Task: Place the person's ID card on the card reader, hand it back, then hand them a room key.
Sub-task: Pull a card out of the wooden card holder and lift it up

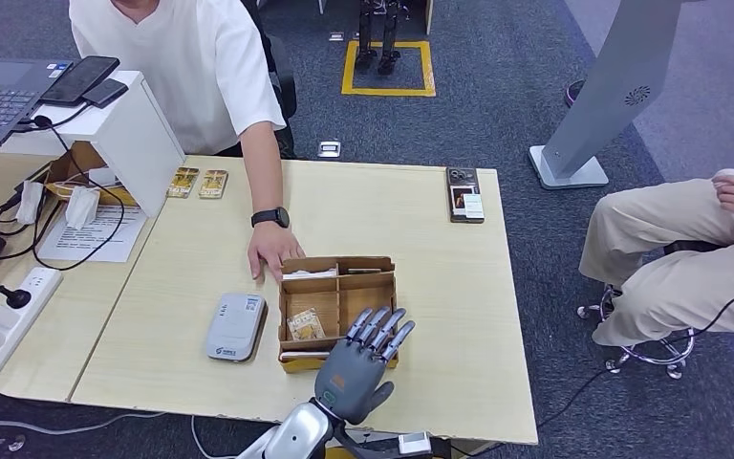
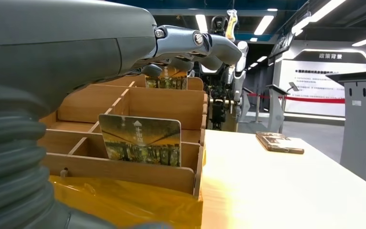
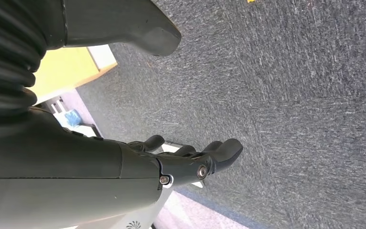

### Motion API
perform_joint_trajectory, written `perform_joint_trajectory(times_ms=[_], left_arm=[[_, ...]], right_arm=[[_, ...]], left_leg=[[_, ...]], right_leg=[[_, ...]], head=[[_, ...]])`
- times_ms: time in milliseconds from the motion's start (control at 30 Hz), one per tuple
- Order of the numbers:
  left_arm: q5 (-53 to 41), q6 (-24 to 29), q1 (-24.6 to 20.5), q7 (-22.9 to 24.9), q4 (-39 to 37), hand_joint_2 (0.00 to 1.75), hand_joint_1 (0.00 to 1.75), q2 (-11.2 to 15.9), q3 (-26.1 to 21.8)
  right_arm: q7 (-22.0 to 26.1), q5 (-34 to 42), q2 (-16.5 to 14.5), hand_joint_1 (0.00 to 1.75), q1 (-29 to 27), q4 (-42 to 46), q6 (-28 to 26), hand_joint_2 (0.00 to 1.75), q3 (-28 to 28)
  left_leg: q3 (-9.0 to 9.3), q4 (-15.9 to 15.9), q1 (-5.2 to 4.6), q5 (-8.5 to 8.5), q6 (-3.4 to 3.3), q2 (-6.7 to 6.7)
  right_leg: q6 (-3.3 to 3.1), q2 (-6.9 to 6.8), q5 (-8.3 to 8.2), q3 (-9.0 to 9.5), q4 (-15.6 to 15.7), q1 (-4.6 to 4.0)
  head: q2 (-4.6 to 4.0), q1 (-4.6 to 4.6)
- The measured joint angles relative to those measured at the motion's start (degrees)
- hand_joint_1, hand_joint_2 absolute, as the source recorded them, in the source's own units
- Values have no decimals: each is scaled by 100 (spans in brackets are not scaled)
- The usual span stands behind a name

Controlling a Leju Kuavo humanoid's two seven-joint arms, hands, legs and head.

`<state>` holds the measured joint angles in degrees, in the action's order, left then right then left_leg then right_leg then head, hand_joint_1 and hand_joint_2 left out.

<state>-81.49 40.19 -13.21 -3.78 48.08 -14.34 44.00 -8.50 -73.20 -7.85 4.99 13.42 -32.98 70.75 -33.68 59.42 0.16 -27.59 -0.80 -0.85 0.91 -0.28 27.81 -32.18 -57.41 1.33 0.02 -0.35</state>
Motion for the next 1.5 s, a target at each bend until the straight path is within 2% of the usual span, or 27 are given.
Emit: perform_joint_trajectory(times_ms=[67, 133, 167, 200, 267, 300, 333, 400, 967, 1500], left_arm=[[-7, 0, -3, 0, -21, 175, 111, 0, 0], [-10, 0, -5, 0, -42, 175, 141, -1, 0], [-10, 0, -6, 0, -54, 175, 141, -1, 0], [-9, 0, -7, 0, -64, 175, 125, -2, 0], [-13, 0, -9, 0, -85, 175, 75, -2, 0], [-19, 0, -10, 1, -94, 175, 44, -2, 0], [-25, 0, -10, 8, -102, 175, 22, -2, 0], [-37, 0, -10, 33, -108, 175, 0, -2, 0], [-181, 2, 177, -199, 342, 175, 0, 2, -357], [-196, 2, 243, -203, 491, 175, 0, 2, -509]], right_arm=[[-2, 1, 0, 0, 0, 0, 0, 175, 0], [-2, 2, 1, 0, 0, 0, 0, 175, 0], [-2, 2, 1, 0, 0, 0, 0, 175, 0], [-2, 1, 2, 0, 0, 0, 0, 175, 0], [-2, 1, 2, 0, 0, 0, 0, 175, 0], [-1, 0, 2, 0, 0, 0, -1, 175, 0], [-1, 0, 2, 0, 0, 0, -1, 175, 0], [-2, 1, 2, 0, 0, 0, -2, 175, 0], [-2, 16, 2, 0, -2, 0, -20, 175, 0], [-2, 15, 2, 0, -2, 0, -20, 175, 0]], left_leg=[[0, 0, 0, 0, 0, 0], [0, 0, 0, 0, 0, 0], [0, 0, 0, 0, 0, 0], [0, 0, 0, 0, 0, 0], [0, 0, 0, 0, 0, 0], [0, 0, 0, 0, 0, 0], [0, 0, 0, 0, 0, 0], [0, 0, 0, 0, 0, 0], [-3, 0, 0, 0, 0, -1], [-3, 0, 0, 0, 0, -1]], right_leg=[[0, 0, 0, 0, 0, 0], [0, 0, 0, 0, 0, 0], [0, 0, 0, 0, 0, 0], [0, 0, 0, 0, 0, 0], [0, 0, 0, 0, 0, 0], [0, 0, 0, 0, 0, 0], [0, 0, 0, 0, 0, 0], [0, 0, 0, 0, 0, 0], [0, -2, 0, 0, 0, 0], [0, -2, 0, 0, 0, 0]], head=[[0, 0], [0, -1], [-1, -1], [0, -1], [0, 0], [0, 0], [-1, 0], [0, -1], [-2, 0], [1, 0]])
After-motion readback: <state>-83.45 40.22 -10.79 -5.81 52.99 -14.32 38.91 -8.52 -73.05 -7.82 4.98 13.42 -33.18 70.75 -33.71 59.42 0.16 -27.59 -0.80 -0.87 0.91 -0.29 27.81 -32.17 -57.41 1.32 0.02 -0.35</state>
